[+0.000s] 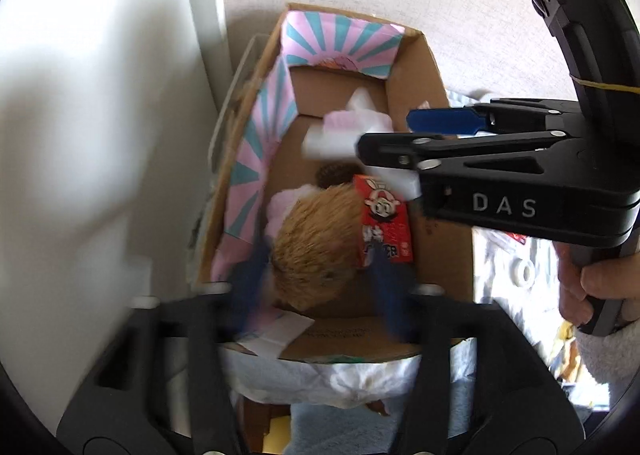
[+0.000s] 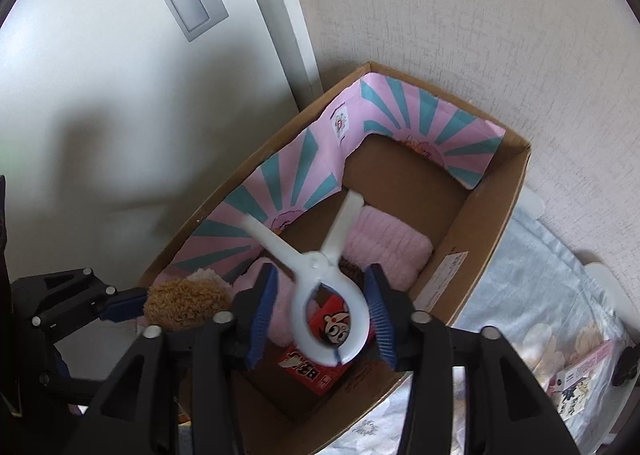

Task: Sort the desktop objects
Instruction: 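Open both tools over the cardboard box to drop the plush toy and clip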

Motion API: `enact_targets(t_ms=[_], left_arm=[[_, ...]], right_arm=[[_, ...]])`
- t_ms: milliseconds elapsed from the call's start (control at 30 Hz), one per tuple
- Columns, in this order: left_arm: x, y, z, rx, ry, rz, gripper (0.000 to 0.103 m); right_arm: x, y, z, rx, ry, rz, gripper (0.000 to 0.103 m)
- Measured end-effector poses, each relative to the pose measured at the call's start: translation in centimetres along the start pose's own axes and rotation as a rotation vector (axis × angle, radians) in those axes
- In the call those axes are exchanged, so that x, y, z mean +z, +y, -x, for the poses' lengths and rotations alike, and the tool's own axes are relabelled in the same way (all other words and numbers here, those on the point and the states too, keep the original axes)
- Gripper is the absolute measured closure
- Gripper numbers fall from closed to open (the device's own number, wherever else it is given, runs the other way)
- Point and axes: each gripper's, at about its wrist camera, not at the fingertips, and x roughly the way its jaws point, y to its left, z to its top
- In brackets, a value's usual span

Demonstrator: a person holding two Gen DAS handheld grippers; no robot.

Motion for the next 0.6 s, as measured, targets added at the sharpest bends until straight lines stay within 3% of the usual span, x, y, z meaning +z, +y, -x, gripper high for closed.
enact_targets(t_ms=[33,133,400,600], left_arm=[[0.1,-0.2,0.3,-0.005,-0.014,-0.001,0.001],[0.1,-0.7,1.9,-0.028,-0.078,-0.019,0.001],[0.8,-1.1,2.7,-0.007,-0.098,-0.017,0.001],[0.3,-1.5,3.4,-0.013,-0.103,-0.021,0.001]], right_arm=[[0.1,-0.1,0.4,-0.020,-0.016,-0.015,0.038],[0.2,-0.9,2.1,-0.025,-0.080,-0.067,0.027],[-0.4,-2.8,4.5,0.001,-0.130,-0.167,0.026],[-1.2,-2.7,5.8,-0.046,-0.139,-0.163,0.026]])
